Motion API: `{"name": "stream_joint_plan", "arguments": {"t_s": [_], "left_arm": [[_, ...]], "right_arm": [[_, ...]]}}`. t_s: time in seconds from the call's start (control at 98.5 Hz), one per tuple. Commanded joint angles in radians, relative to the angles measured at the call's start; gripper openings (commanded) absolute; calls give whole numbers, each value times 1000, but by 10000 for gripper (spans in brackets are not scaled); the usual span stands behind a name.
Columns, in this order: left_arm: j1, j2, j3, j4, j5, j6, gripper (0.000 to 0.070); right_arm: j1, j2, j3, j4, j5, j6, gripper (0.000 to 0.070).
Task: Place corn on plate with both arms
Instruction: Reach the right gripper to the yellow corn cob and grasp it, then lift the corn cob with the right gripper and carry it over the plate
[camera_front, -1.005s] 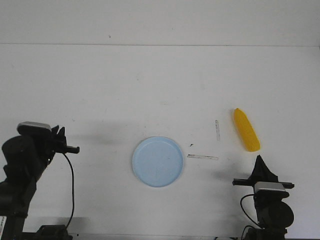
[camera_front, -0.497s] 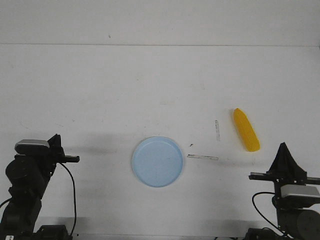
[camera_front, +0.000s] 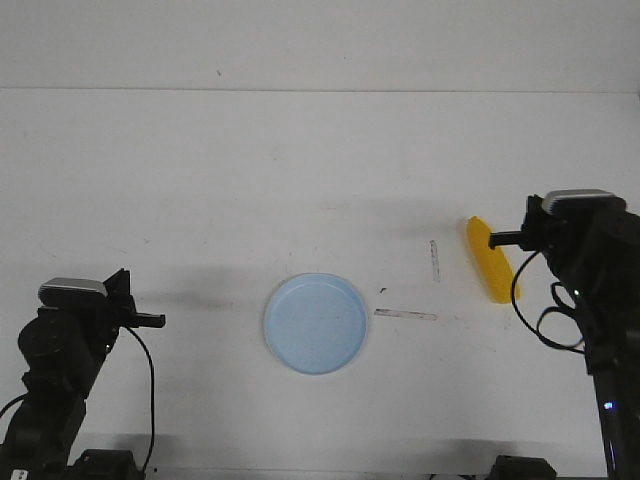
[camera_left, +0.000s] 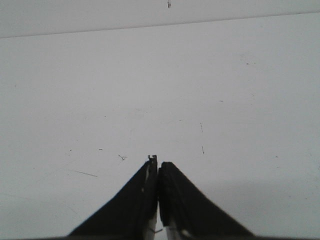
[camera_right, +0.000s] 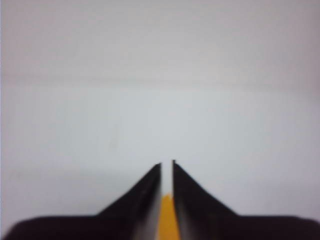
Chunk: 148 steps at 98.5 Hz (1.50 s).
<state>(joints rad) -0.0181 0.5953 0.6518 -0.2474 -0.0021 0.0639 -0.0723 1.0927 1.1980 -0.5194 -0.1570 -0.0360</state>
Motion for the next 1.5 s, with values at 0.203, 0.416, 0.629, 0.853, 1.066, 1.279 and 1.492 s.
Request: {"name": "stream_joint_plan", "arguments": {"t_s": [0.203,0.416,0.629,0.853,1.066,1.279,1.492], "left_arm": [[-2,3,12,-6,-3,3,0],[-2,4,12,-53,-3,3,0],[-2,2,12,-81,-3,3,0],[-2,2,12,-97,-3,3,0],[-2,-3,12,-97,-3,3,0],[-2,-3,12,-103,-3,3,0],[-2,-5,12,-134,-3,3,0]], "right_arm": [[0,202,18,-89,-29,-182,586],[-8,337,18,-192,-23,-322,700],[-8,457,17,-215,61,-381,700],[-19,548,17,-165,53,-380,700],[-28,610,17,-139,53,-379,668],[-34,625,17,-131,52,-371,291],[-34,623,18,-131,53,-371,190]]}}
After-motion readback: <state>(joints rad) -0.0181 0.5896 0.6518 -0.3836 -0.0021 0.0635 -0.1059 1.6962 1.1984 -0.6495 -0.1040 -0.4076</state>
